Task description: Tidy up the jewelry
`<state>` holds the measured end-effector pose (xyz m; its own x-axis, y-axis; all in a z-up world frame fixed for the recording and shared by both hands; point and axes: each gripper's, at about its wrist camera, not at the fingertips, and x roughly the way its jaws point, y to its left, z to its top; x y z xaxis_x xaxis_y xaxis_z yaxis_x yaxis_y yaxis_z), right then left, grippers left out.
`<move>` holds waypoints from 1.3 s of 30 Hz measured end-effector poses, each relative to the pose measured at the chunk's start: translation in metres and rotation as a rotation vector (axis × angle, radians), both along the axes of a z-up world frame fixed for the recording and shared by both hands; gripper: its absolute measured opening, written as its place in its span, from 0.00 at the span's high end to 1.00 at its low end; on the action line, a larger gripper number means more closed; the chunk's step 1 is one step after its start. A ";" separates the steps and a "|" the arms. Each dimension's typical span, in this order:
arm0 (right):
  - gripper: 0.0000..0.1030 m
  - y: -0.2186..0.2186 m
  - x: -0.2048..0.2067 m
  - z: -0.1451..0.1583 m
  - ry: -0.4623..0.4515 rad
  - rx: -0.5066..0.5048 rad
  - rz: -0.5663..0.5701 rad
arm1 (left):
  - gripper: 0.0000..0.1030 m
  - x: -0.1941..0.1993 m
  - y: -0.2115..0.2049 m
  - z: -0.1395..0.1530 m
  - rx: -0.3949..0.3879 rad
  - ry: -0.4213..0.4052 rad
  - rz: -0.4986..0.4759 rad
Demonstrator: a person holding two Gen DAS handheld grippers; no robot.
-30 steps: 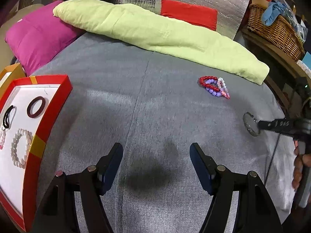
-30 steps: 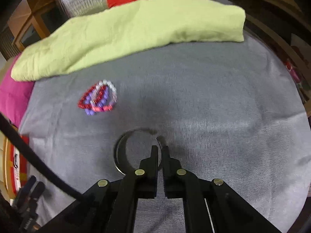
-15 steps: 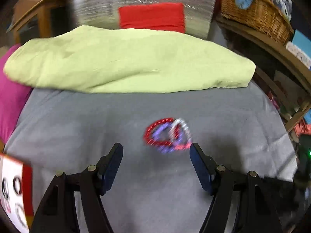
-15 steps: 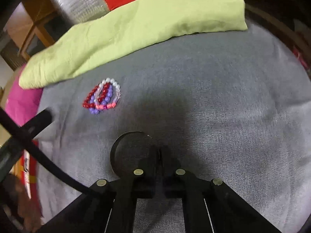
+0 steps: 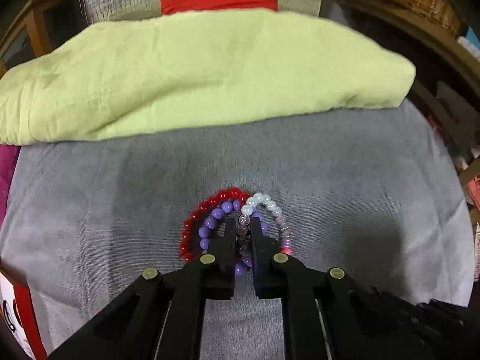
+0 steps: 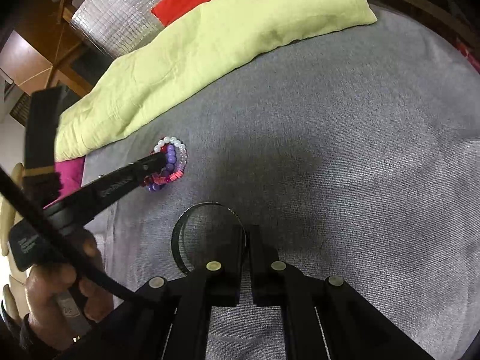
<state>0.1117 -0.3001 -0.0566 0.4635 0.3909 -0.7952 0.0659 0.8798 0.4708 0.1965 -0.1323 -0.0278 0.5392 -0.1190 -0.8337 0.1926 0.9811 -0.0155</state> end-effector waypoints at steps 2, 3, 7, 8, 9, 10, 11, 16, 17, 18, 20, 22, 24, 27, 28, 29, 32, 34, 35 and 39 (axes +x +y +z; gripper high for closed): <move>0.96 -0.003 0.003 -0.001 -0.005 0.002 -0.002 | 0.91 -0.011 0.005 0.012 -0.024 -0.035 -0.014; 0.96 -0.005 0.006 -0.002 -0.008 0.003 -0.002 | 0.91 -0.016 0.008 0.017 -0.037 -0.043 -0.018; 0.96 -0.008 0.000 0.003 -0.027 0.009 -0.012 | 0.91 -0.047 0.024 0.037 -0.066 -0.091 -0.034; 0.96 -0.008 -0.001 0.005 -0.033 0.010 -0.014 | 0.91 -0.054 0.027 0.041 -0.069 -0.103 -0.035; 0.96 -0.008 -0.001 0.008 -0.041 0.010 -0.016 | 0.91 -0.061 0.031 0.045 -0.071 -0.113 -0.034; 0.96 -0.008 -0.002 0.010 -0.048 0.011 -0.015 | 0.91 -0.069 0.036 0.047 -0.070 -0.117 -0.033; 0.96 -0.008 -0.003 0.012 -0.054 0.014 -0.012 | 0.91 -0.077 0.042 0.048 -0.072 -0.122 -0.029; 0.96 -0.003 -0.009 0.022 -0.086 0.003 -0.003 | 0.91 -0.112 0.064 0.052 -0.087 -0.136 -0.001; 0.96 -0.002 -0.011 0.025 -0.097 -0.001 -0.002 | 0.91 -0.117 0.068 0.050 -0.095 -0.136 0.003; 0.96 -0.003 -0.012 0.027 -0.102 -0.005 -0.003 | 0.91 -0.123 0.073 0.050 -0.104 -0.136 0.009; 0.96 -0.002 -0.017 0.030 -0.109 -0.012 -0.007 | 0.91 -0.134 0.084 0.048 -0.131 -0.126 0.017; 0.96 0.000 -0.020 0.031 -0.109 -0.013 -0.011 | 0.91 -0.139 0.093 0.048 -0.167 -0.112 0.024; 0.96 0.004 -0.022 0.030 -0.103 -0.012 -0.009 | 0.91 -0.144 0.098 0.052 -0.238 -0.095 -0.012; 0.96 0.010 -0.023 0.028 -0.098 -0.021 0.006 | 0.91 -0.139 0.098 0.044 -0.177 -0.109 -0.028; 0.96 0.011 -0.023 0.026 -0.095 -0.020 0.010 | 0.91 -0.132 0.102 0.035 -0.135 -0.081 0.009; 0.96 0.011 -0.023 0.025 -0.092 -0.019 0.012 | 0.91 -0.123 0.109 0.023 -0.117 -0.039 0.055; 0.96 0.008 -0.022 0.023 -0.090 -0.014 0.010 | 0.91 -0.113 0.135 0.002 -0.185 0.031 0.137; 0.96 0.008 -0.020 0.022 -0.087 -0.006 0.016 | 0.85 -0.113 0.143 0.002 -0.208 0.016 0.149; 0.96 0.009 -0.020 0.022 -0.088 -0.004 0.019 | 0.80 -0.113 0.145 0.002 -0.206 0.011 0.149; 0.96 0.011 -0.020 0.024 -0.097 0.004 0.030 | 0.60 -0.107 0.155 -0.001 -0.219 0.025 0.182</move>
